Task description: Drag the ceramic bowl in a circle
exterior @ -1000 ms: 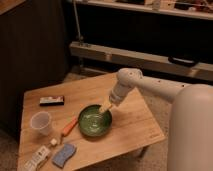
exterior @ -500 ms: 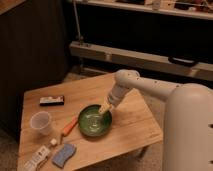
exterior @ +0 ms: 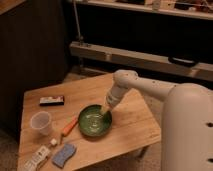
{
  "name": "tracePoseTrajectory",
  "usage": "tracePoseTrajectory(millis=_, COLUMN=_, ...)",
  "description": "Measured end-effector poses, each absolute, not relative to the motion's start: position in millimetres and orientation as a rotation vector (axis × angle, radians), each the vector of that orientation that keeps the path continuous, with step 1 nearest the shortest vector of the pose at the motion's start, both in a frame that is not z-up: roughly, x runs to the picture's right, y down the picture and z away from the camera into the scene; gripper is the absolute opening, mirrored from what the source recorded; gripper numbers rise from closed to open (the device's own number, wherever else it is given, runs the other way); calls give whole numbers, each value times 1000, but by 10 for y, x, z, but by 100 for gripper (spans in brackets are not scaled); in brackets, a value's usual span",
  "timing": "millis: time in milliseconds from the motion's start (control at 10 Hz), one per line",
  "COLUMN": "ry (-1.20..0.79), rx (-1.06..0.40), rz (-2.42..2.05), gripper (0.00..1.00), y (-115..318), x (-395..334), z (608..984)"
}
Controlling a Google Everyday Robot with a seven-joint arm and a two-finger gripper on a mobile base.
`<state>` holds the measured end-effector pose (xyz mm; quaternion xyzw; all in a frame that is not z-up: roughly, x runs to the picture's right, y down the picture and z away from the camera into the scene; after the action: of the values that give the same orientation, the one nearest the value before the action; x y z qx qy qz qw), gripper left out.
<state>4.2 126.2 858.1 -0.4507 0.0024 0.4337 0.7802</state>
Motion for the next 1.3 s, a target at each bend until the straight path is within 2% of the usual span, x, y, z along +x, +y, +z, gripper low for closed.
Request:
tracePoseTrajectory(millis=500, ry=34, rx=-1004, rz=919, gripper=49, y=1396, x=19, z=8639)
tracePoseTrajectory(millis=600, ry=41, rx=-1001, rz=917, gripper=44, y=1403, x=21, z=8637)
tracePoseTrajectory(millis=1000, ry=36, rx=-950, rz=910, gripper=3, y=1190, x=37, z=8476)
tracePoseTrajectory(millis=1300, ry=47, rx=-940, rz=931, gripper=0, y=1133, x=129, z=8583)
